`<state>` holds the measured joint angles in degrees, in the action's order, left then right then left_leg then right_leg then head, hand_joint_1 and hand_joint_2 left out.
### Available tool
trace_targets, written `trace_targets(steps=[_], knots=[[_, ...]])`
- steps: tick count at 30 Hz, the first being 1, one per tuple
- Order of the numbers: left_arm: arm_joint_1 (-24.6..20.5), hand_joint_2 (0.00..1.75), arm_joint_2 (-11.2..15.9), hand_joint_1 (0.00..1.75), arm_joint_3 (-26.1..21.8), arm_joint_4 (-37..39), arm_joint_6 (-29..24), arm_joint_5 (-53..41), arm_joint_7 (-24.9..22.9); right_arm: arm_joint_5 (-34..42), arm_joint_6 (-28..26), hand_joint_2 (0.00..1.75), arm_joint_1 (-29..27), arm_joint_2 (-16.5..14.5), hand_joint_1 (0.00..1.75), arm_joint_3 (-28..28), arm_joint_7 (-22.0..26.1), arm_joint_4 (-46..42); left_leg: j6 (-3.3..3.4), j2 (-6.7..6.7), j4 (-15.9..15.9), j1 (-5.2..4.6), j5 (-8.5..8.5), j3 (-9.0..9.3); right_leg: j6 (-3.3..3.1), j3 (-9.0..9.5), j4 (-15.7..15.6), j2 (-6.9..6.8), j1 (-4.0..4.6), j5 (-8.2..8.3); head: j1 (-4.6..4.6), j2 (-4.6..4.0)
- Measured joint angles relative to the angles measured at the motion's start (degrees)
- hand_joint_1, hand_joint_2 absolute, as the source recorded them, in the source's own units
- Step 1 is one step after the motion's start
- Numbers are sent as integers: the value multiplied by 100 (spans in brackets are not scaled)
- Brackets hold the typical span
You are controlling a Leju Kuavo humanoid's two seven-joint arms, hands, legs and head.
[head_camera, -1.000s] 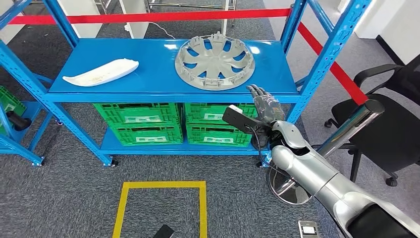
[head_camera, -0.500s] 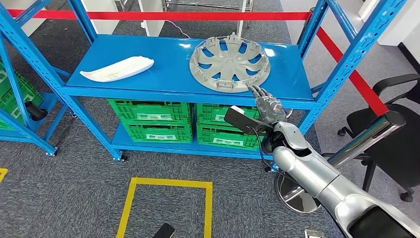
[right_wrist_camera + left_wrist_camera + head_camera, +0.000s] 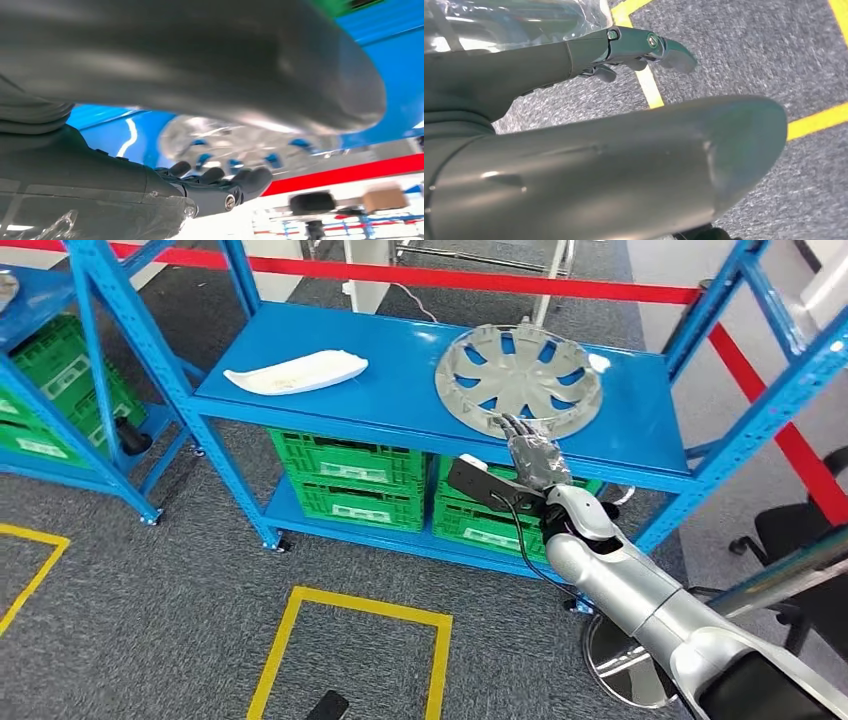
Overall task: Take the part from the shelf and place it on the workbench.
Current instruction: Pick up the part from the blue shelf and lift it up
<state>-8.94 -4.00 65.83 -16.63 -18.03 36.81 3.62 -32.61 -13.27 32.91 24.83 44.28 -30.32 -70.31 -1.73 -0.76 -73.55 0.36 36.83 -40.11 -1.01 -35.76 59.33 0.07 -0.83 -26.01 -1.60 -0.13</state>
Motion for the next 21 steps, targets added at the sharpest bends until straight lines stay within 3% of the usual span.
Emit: trace_targets(steps=[21], knots=[[9, 0, 0, 0, 1, 0, 0, -2, 0, 0, 5, 0, -4, -1, 0, 0, 5, 0, -8, 0, -251, 0, 45, -129, -2, 0, 4, 0, 1, -2, 3, 0]])
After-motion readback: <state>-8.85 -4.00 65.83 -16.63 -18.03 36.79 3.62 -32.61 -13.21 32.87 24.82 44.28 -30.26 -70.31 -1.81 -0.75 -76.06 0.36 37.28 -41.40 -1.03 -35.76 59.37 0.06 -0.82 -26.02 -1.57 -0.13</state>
